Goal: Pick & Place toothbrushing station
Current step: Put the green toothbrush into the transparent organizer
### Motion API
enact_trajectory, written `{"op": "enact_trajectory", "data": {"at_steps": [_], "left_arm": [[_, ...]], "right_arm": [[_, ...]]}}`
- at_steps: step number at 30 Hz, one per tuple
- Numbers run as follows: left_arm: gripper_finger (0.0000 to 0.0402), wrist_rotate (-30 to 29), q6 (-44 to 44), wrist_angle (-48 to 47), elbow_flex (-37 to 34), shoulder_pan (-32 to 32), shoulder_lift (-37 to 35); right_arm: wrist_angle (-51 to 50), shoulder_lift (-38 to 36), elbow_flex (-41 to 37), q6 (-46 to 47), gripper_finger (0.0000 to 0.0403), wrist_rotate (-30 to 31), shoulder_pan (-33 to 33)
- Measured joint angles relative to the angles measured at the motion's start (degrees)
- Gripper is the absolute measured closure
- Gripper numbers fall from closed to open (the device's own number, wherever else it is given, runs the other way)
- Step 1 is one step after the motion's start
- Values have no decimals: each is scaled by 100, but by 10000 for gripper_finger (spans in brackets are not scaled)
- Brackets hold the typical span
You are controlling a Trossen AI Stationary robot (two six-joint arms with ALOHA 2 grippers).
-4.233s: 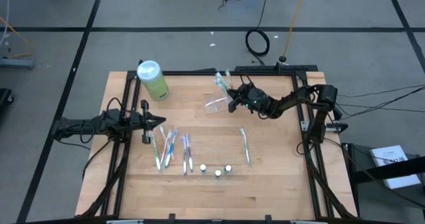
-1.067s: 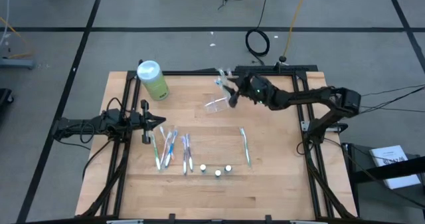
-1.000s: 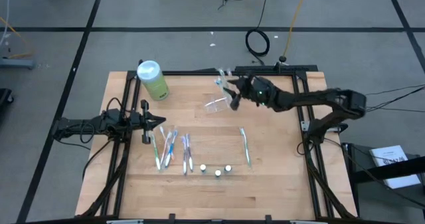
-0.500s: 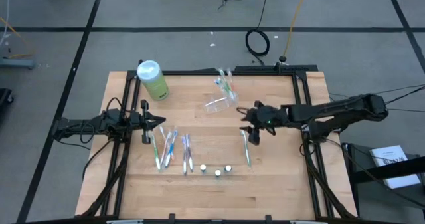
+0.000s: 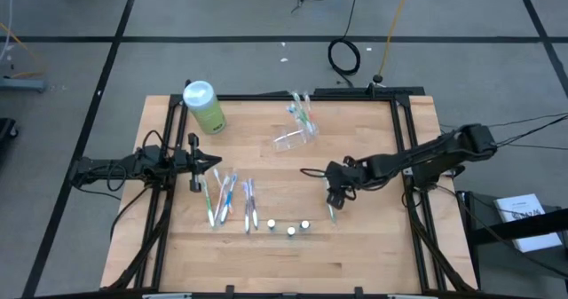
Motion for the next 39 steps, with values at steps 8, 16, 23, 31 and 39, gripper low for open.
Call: {"op": "enact_trajectory", "data": {"at_steps": [8, 16, 23, 31, 39], "left_arm": [[376, 0, 0, 0, 1, 0, 0], [376, 2, 0, 0, 1, 0, 1], [376, 0, 0, 0, 1, 0, 1], [376, 0, 0, 0, 2, 1, 1], [376, 0, 0, 0, 2, -1, 1]], "right_arm": [[206, 488, -2, 180, 232, -453, -60], [116, 570, 2, 76, 232, -307, -272], [-209, 571, 2, -457, 232, 456, -706], [-174, 571, 2, -2047, 232, 640, -1092], [-157, 571, 2, -3583, 232, 599, -1102]]}}
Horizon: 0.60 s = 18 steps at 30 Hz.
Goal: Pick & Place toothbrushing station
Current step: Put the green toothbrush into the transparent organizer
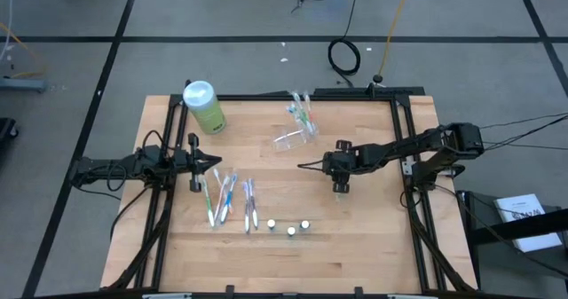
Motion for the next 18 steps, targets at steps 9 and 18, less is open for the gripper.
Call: {"op": "enact_trajectory", "data": {"at_steps": [9, 18], "left_arm": [[376, -2, 0, 1, -1, 1, 0], [376, -2, 0, 0, -1, 0, -1]], "right_arm": [[-8, -286, -1, 873, 232, 27, 88], [-456, -478, 2, 3534, 221, -469, -166]]}}
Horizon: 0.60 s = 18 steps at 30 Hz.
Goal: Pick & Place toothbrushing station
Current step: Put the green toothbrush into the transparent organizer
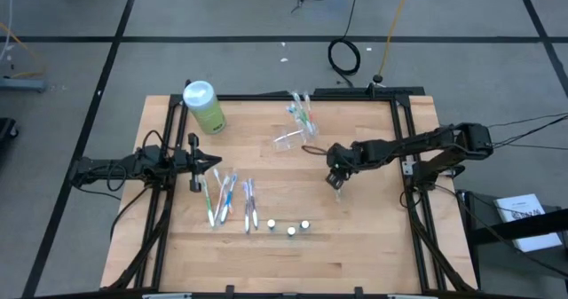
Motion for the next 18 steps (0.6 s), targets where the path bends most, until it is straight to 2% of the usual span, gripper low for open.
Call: {"op": "enact_trajectory", "data": {"at_steps": [7, 12, 18], "left_arm": [[376, 0, 0, 0, 1, 0, 1], [376, 0, 0, 1, 1, 1, 0], [376, -1, 0, 2, 0, 1, 1]], "right_arm": [[48, 335, 0, 141, 198, -128, -101], [231, 372, 2, 83, 200, -128, -109], [-57, 379, 0, -309, 207, -223, -112]]}}
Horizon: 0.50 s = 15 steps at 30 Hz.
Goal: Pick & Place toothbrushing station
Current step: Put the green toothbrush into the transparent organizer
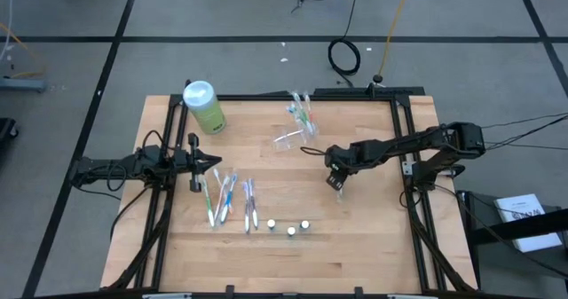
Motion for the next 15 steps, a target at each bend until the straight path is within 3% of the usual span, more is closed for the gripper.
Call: {"op": "enact_trajectory", "data": {"at_steps": [15], "left_arm": [[376, -1, 0, -2, -1, 1, -2]], "right_arm": [[363, 2, -387, -198, 233, -176, -13]]}}
